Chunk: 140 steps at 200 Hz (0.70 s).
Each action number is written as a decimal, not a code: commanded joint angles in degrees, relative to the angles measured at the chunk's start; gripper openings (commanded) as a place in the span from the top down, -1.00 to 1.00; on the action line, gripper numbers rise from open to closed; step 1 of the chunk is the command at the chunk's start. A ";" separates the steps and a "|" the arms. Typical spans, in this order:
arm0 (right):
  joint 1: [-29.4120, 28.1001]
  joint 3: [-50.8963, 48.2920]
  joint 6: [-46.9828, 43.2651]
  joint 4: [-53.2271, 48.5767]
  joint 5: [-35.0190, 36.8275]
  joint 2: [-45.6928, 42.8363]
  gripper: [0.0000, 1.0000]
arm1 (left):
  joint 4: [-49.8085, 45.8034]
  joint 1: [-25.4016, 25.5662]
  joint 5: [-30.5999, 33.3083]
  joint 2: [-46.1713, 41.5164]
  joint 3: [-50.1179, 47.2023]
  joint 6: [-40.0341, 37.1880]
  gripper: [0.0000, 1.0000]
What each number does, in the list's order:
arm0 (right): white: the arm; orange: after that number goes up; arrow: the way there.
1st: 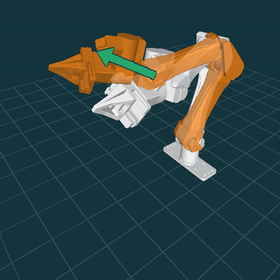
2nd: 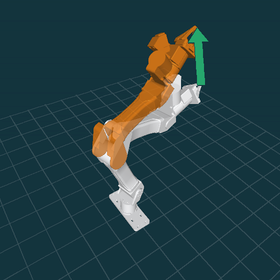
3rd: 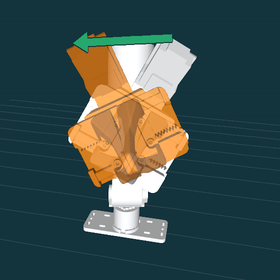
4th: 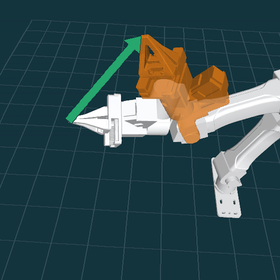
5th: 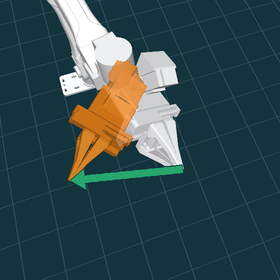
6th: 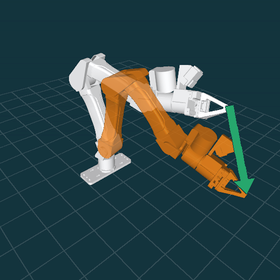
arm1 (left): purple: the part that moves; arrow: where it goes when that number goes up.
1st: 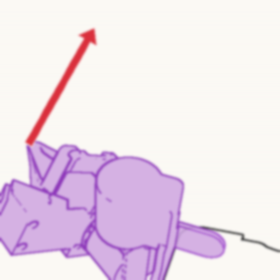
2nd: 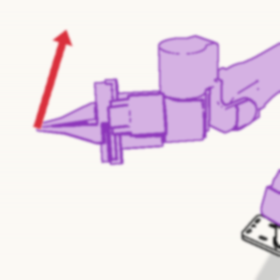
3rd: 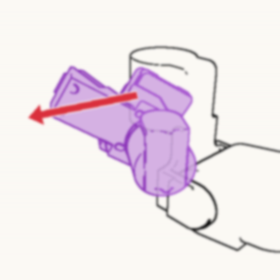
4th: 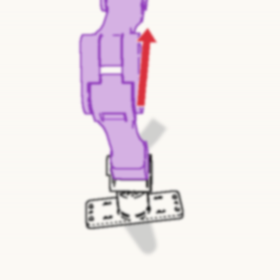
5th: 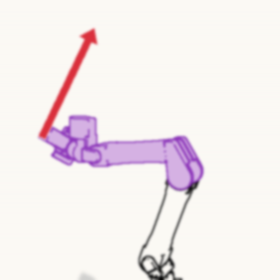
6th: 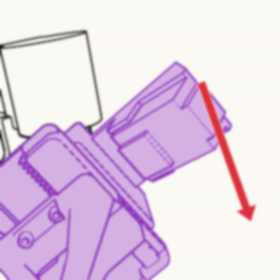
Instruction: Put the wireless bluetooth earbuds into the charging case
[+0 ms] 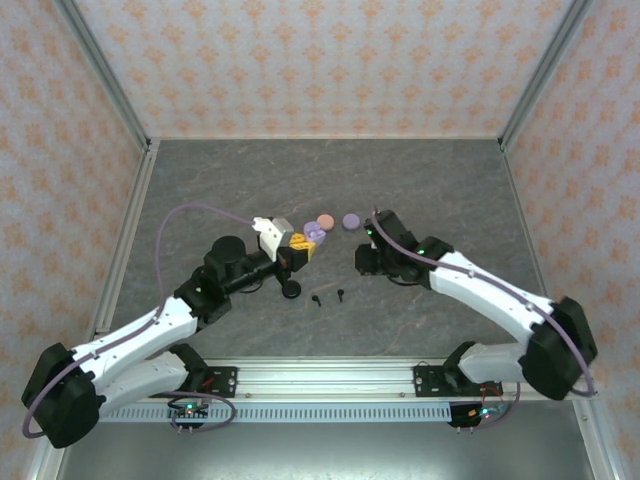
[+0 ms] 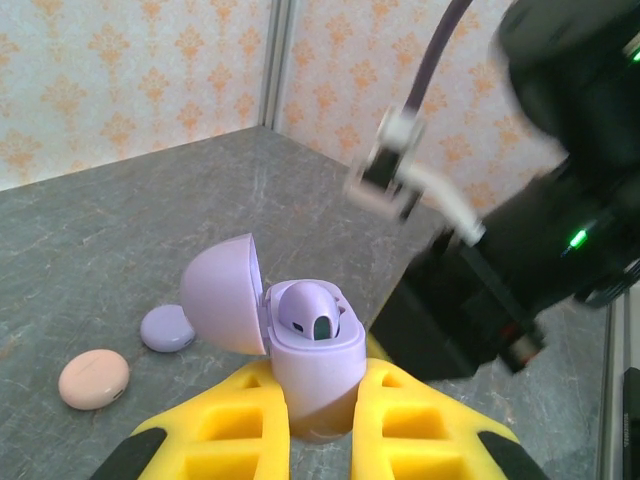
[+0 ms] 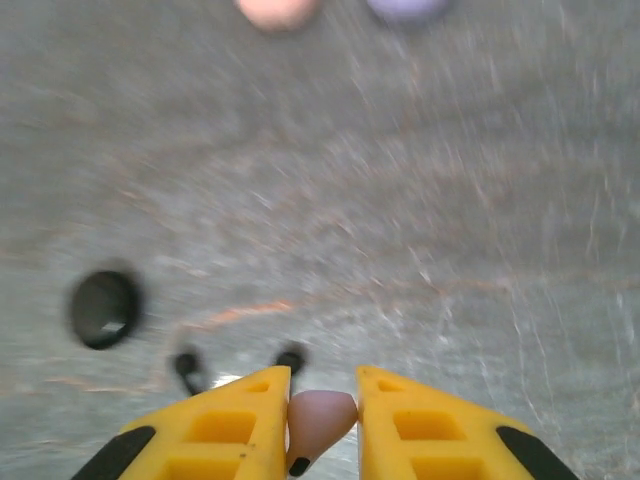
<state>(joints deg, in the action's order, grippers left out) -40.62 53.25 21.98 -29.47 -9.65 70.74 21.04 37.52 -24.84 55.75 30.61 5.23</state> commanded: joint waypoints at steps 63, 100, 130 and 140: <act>-0.68 12.18 -7.98 8.90 -6.98 -7.70 0.57 | 5.85 0.32 -5.69 4.67 3.73 2.38 1.00; -1.38 12.62 -8.07 10.03 -7.64 -4.74 0.58 | 6.04 0.45 -5.85 5.42 4.02 2.70 1.00; -1.83 12.22 -7.65 10.77 -7.88 -3.29 0.58 | 5.68 0.45 -5.66 5.49 4.19 2.57 1.00; -1.92 12.07 -7.56 10.91 -8.15 -3.18 0.58 | 5.64 0.47 -5.68 5.55 4.26 2.45 1.00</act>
<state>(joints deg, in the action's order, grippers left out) -42.00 64.84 15.07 -20.88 -16.78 67.40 24.32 37.52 -29.63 61.30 32.95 7.62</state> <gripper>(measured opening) 0.211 0.133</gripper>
